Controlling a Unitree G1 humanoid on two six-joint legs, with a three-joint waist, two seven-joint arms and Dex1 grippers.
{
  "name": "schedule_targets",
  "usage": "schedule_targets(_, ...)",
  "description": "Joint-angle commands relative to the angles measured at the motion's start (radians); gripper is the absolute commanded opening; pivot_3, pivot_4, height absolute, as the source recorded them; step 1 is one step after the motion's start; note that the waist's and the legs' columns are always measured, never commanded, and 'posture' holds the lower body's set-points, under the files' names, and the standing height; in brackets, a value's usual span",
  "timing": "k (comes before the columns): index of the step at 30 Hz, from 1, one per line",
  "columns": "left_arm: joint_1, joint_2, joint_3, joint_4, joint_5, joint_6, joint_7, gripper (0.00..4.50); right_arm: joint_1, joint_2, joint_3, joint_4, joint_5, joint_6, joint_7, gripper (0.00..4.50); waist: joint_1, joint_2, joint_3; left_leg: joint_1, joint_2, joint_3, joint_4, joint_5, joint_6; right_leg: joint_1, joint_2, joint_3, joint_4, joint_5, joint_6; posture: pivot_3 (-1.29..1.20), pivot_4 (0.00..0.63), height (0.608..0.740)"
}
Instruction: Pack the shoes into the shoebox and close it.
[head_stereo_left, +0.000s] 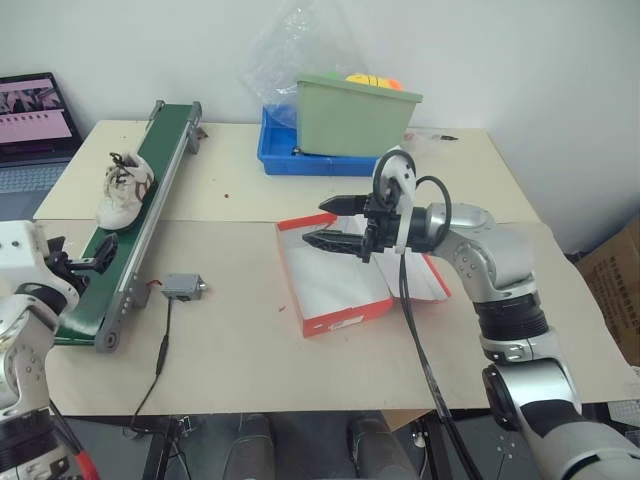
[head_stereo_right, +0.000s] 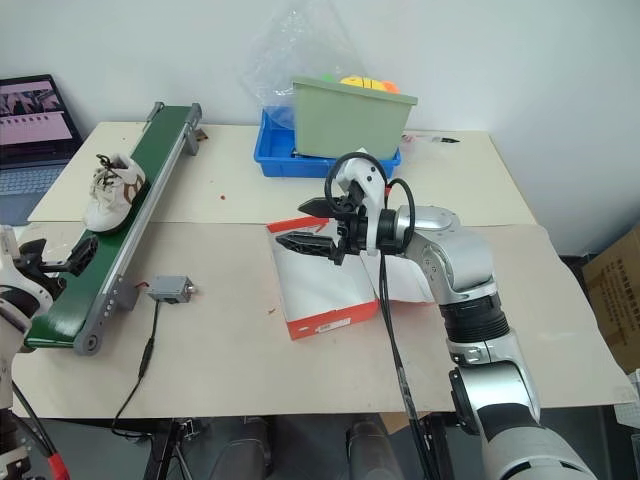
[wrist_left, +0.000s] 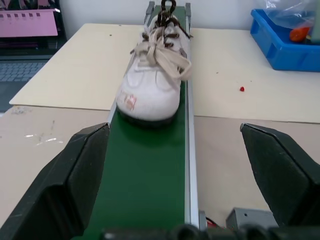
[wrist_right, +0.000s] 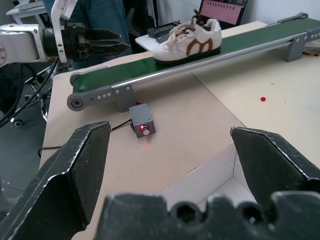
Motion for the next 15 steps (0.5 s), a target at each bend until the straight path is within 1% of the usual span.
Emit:
schedule_targets(1,-0.016,0.014,-0.006,0.009,0.017,-0.03,-0.003,4.48,-0.004,-0.01,-0.022,-0.055,0.023,0.003,-0.011,4.5,-0.001,0.0,0.0,0.0,0.0,0.0,0.0,0.0,0.0,-0.001,0.0,0.0,0.0,0.0,0.0,0.0,0.15,0.74)
schedule_targets(7,-0.01,0.008,-0.007,0.03,0.031,-0.045,0.009,4.48,0.003,-0.02,-0.026,-0.065,0.022,0.008,-0.024,4.5,0.0,0.0,0.0,0.0,0.0,0.0,0.0,0.0,0.0,-0.001,0.0,0.0,0.001,0.0,0.0,0.0,0.15,0.74)
schedule_targets(13,-0.01,0.009,0.017,0.117,0.024,-0.035,0.009,4.48,0.0,-0.03,-0.023,-0.059,0.016,0.004,-0.031,4.5,0.0,0.0,0.0,0.0,0.0,0.0,0.0,0.0,0.0,-0.001,0.0,0.0,0.001,0.0,0.0,0.0,0.15,0.74)
schedule_targets(15,-0.022,0.003,0.028,0.152,0.009,-0.008,0.021,3.96,-0.001,-0.035,-0.021,-0.058,0.014,0.003,-0.032,4.5,0.0,0.0,0.0,0.0,0.0,0.0,0.0,0.0,0.0,-0.001,0.0,0.0,0.001,0.0,0.0,0.0,0.15,0.74)
